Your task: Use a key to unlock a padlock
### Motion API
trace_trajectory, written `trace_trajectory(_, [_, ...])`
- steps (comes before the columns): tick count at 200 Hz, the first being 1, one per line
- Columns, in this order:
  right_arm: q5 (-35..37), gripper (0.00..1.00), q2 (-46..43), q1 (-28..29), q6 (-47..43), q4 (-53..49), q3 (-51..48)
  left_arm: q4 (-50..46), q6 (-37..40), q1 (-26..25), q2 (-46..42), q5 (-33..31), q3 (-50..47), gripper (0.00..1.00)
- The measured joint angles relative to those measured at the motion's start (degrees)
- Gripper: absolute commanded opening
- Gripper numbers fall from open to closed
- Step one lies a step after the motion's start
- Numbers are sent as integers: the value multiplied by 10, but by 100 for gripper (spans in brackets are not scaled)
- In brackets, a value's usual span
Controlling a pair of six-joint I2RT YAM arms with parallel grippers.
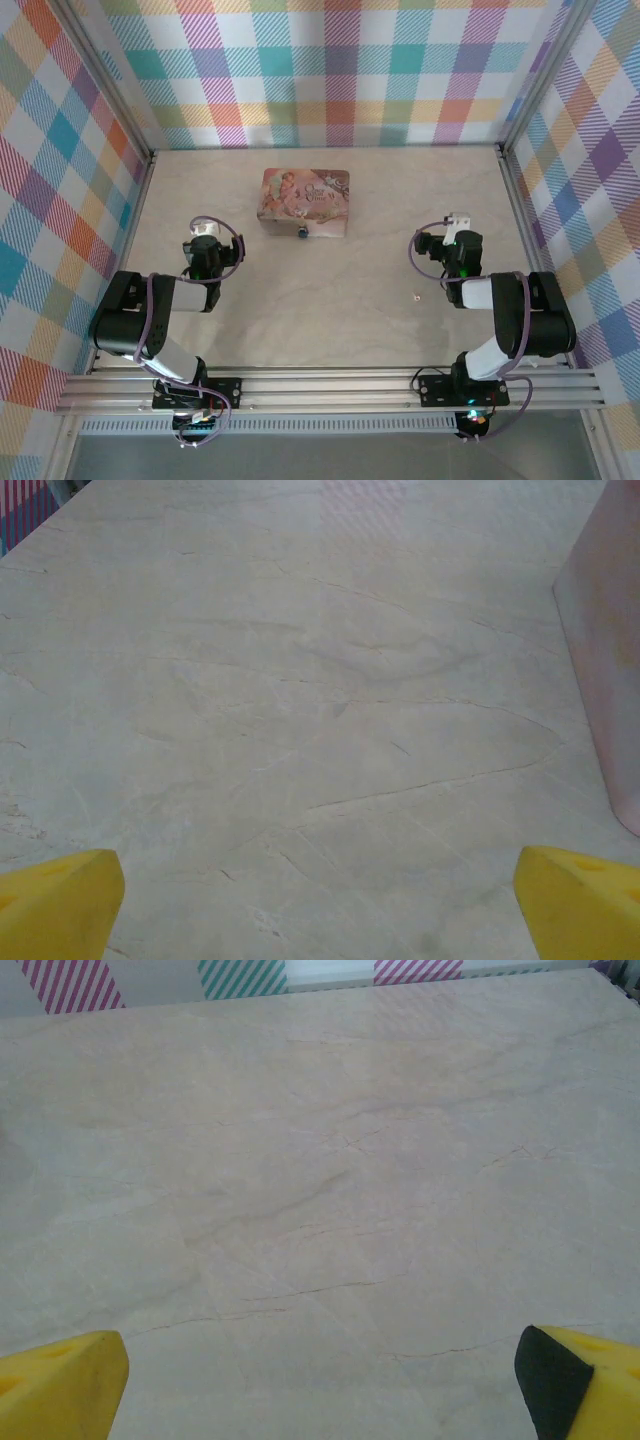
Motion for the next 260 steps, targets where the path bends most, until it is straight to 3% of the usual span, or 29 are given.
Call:
trace_trajectory(204, [5,100,-2,0,0,-7,3,6,0,0,-2,-1,-3,98])
trace_trajectory(229, [9,100,-36,0,0,-47,6,-5,-2,0,-51,-3,-24,99])
trace_trajectory(260, [16,100,-123,0,5,-148,36,-52,-19,0,-172,-14,-25,100])
